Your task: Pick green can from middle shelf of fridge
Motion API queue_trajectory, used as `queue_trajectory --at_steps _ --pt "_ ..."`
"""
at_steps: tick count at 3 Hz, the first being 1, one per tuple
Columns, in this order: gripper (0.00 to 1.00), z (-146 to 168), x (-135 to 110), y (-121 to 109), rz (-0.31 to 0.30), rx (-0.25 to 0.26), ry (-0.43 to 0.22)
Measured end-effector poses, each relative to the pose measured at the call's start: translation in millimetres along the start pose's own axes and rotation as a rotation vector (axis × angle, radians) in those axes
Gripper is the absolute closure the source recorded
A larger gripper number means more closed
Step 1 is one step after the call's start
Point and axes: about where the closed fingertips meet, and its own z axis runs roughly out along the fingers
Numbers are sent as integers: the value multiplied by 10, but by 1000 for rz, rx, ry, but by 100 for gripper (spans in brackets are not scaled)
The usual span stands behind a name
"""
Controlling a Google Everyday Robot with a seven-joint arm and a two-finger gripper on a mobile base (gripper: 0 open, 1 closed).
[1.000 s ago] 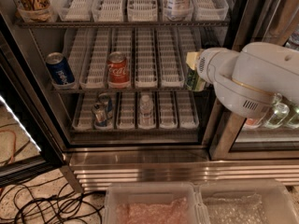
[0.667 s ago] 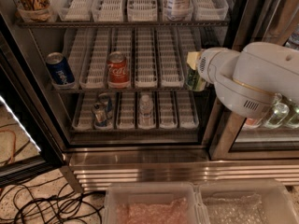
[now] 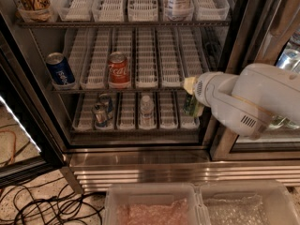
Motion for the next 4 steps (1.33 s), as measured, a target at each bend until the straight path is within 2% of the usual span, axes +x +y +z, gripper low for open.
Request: queue_trajectory --at_steps 1,2,4 --pt "100 -100 370 9 -33 8 99" --pt "100 -287 464 37 -31 3 169" --pt "100 -873 580 223 64 -42 317"
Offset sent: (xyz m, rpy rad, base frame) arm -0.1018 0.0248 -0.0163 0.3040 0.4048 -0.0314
